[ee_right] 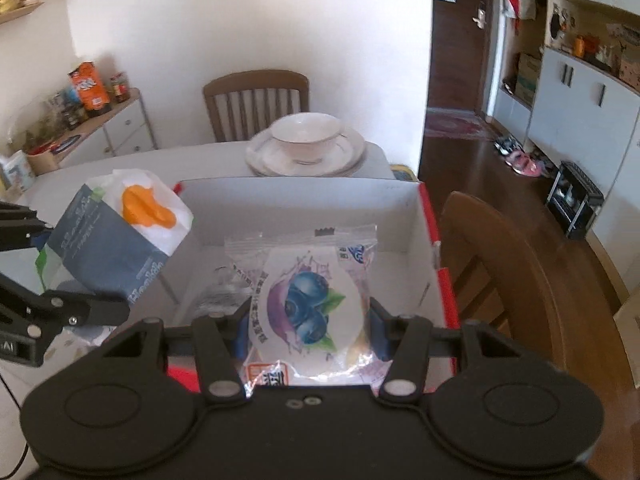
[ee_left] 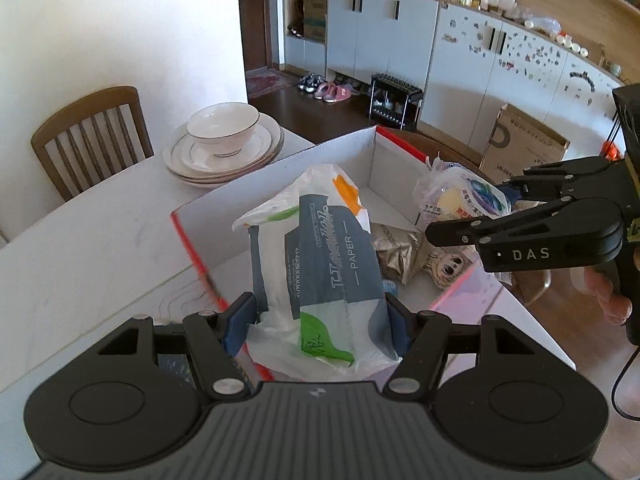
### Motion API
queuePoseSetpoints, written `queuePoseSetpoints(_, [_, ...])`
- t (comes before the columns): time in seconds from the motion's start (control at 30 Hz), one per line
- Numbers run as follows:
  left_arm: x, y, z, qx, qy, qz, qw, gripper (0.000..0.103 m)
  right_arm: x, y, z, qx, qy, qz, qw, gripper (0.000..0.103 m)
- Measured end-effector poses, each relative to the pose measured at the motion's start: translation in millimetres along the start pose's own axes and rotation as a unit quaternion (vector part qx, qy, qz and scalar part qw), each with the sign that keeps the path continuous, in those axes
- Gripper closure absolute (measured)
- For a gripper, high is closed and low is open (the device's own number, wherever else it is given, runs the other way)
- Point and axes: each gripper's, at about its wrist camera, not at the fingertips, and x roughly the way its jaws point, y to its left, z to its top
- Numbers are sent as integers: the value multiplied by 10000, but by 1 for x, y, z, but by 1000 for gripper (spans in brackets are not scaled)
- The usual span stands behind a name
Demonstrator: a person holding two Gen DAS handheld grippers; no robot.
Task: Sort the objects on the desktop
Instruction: 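Carry the tissue pack and bread bag with both tools over the red box, then lower both items into the box and open both tools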
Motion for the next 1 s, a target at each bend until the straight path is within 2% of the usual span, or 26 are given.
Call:
queuePoseSetpoints(0.23, [47, -5, 21, 28, 427, 41, 9991, 36, 40, -11, 8, 27, 335, -60, 9994, 49])
queuePoseSetpoints(0.5, [95, -1, 19, 101, 945, 245, 9952, 36, 80, -4, 10, -300, 820, -53, 9962, 49])
queuePoseSetpoints(0.7, [111, 5, 14, -4, 1163, 189, 9930, 36, 92, 2, 5, -537, 1007, -60, 9934, 49])
queuePoseSetpoints(1.0, [115, 0, 10, 202, 1201, 198, 9924, 35, 102, 3, 2, -685, 1152, -69, 9909, 47])
